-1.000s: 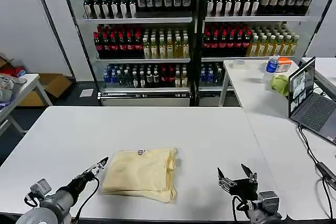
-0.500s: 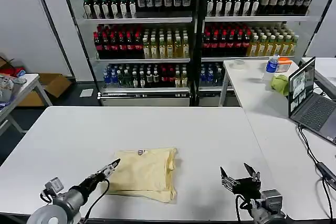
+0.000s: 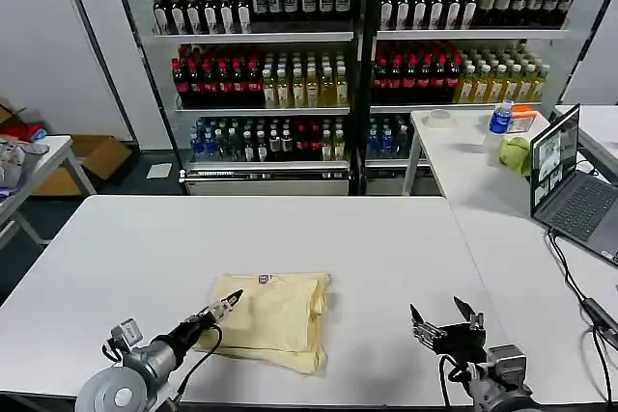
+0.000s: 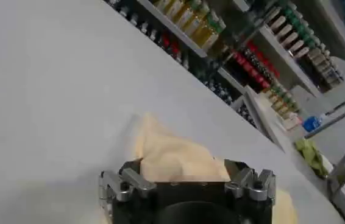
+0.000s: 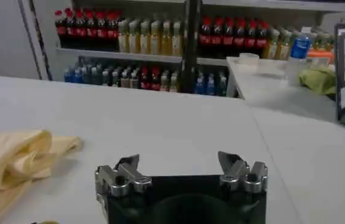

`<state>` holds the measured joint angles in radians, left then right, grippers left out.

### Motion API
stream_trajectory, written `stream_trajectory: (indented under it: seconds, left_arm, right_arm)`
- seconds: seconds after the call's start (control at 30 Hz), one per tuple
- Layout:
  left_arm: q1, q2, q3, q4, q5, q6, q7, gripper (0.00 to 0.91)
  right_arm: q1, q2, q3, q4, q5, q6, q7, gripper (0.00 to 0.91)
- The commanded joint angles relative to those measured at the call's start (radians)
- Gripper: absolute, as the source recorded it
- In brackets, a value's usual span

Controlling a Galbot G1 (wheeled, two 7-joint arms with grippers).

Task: Fold and organize the clothes.

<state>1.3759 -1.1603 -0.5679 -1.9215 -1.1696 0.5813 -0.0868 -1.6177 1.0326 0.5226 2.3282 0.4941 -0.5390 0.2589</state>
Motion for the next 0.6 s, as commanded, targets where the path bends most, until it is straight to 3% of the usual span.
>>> stream_trajectory:
  seconds: [0.03, 0.07, 0.1, 0.13, 0.2, 0.23, 0.27, 0.6]
  left_arm:
    - [-0.019, -0.003, 0.02, 0.05, 0.012, 0.0, 0.01, 0.453]
    - [-0.019, -0.003, 0.017, 0.052, 0.012, 0.0, 0.01, 0.353]
    - [-0.019, -0.003, 0.014, 0.053, 0.012, 0.0, 0.011, 0.353]
    - [-0.02, -0.002, 0.011, 0.053, 0.011, 0.0, 0.011, 0.222]
    - [-0.021, 0.001, 0.006, 0.052, 0.009, 0.0, 0.012, 0.091]
    - [-0.021, 0.002, 0.006, 0.052, 0.009, 0.0, 0.013, 0.091]
    - [-0.022, 0.003, 0.006, 0.053, 0.009, -0.001, 0.014, 0.01]
    - [-0.022, -0.01, -0.011, 0.056, -0.026, -0.001, 0.016, 0.01]
  right_arm:
    - [-0.001, -0.011, 0.007, 0.004, 0.008, 0.0, 0.0, 0.907]
    - [0.0, -0.012, 0.007, 0.004, 0.009, 0.0, 0.0, 0.907]
    - [0.0, -0.012, 0.007, 0.004, 0.009, 0.0, 0.001, 0.907]
    - [-0.001, -0.013, 0.006, 0.005, 0.009, 0.0, 0.0, 0.907]
    - [0.0, -0.012, 0.004, 0.005, 0.008, 0.0, 0.001, 0.907]
    - [0.0, -0.012, 0.004, 0.005, 0.008, 0.0, 0.001, 0.907]
    - [0.0, -0.012, 0.004, 0.006, 0.008, 0.0, 0.001, 0.907]
    - [-0.004, -0.016, 0.009, 0.012, 0.01, 0.001, 0.0, 0.907]
